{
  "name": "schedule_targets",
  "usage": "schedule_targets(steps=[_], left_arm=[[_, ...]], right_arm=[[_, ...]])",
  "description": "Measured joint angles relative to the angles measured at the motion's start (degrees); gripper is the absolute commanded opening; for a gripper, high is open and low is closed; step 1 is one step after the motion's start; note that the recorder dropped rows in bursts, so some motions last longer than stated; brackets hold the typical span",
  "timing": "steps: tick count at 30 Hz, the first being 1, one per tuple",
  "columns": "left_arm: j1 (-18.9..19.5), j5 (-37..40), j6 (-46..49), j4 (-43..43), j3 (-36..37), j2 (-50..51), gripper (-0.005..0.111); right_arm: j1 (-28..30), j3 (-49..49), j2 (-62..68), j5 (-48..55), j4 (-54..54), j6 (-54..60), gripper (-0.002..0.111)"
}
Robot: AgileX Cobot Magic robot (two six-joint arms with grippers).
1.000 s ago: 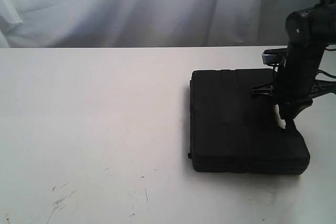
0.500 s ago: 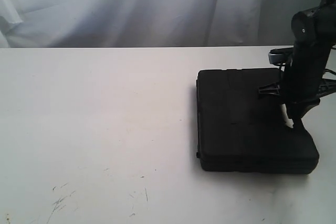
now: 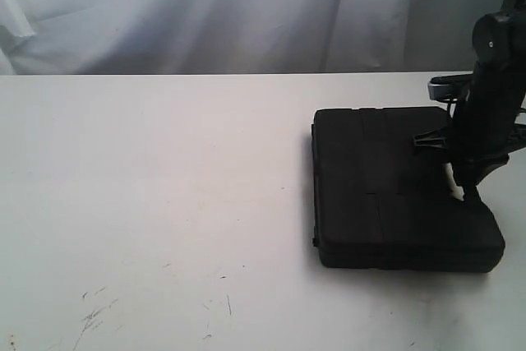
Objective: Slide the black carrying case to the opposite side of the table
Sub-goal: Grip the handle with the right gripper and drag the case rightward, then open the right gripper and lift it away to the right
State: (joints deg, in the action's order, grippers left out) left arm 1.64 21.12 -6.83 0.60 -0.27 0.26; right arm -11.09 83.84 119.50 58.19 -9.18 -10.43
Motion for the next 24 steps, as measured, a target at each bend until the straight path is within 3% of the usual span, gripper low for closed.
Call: schedule_targets(steps=[15,18,24], left_arm=[[0.0,0.0,0.0,0.0,0.0,0.0,0.0],[0.0,0.0,0.0,0.0,0.0,0.0,0.0],[0.0,0.0,0.0,0.0,0.0,0.0,0.0]], right_arm=[[1.3,-0.1,0.0,-1.5,3.3,4.5,0.001],[1.3,-0.1,0.0,-1.5,3.3,4.5,0.01],[1.3,-0.1,-0.3,-1.7,3.3,4.5,0.041]])
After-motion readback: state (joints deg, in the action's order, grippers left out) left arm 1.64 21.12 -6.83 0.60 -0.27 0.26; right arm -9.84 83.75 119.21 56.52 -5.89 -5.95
